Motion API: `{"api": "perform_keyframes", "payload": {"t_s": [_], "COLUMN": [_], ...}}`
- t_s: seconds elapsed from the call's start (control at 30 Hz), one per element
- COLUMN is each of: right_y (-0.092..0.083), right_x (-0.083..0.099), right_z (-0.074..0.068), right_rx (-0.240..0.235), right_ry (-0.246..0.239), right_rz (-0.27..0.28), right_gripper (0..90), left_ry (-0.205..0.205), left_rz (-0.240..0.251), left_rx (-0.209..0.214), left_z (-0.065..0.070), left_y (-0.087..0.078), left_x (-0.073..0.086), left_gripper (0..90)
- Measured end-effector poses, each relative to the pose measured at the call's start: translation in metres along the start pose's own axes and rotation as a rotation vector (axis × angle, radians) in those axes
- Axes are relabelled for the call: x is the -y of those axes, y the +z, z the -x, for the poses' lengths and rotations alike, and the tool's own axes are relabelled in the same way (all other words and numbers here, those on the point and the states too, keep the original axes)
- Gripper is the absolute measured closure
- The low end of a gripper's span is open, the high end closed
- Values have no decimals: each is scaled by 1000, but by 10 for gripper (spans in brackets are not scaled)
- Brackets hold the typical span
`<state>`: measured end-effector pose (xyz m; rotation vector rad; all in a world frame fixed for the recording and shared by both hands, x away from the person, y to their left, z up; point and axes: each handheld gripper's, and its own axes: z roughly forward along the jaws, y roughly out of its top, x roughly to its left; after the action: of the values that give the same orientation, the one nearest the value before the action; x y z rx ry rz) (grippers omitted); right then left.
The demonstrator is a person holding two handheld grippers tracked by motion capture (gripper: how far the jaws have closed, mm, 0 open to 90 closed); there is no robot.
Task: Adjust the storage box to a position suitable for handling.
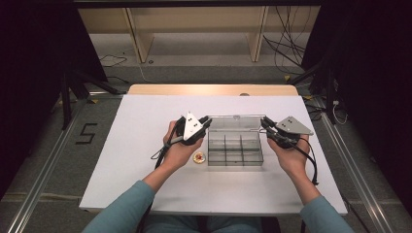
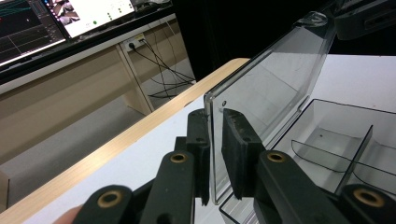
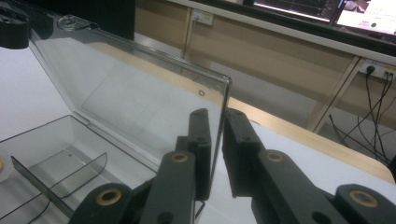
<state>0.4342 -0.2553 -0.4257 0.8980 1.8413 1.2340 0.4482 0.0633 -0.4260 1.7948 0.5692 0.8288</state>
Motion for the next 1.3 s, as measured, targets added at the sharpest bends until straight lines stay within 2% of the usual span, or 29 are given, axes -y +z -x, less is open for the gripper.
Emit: {"api": "perform_keyframes", "payload": {"t_s": [1.3], "right_y": [13], "right_x": [-1], "right_z": [4], "right_rx": [13], "right_ry": [42], "right_rz": [8], "right_gripper": [792], "left_ry": [-40], "left_rz": [-1], "left_rx": [-3], "left_z": [-7], "left_y": [12], "left_x": [1], "left_gripper": [785]}}
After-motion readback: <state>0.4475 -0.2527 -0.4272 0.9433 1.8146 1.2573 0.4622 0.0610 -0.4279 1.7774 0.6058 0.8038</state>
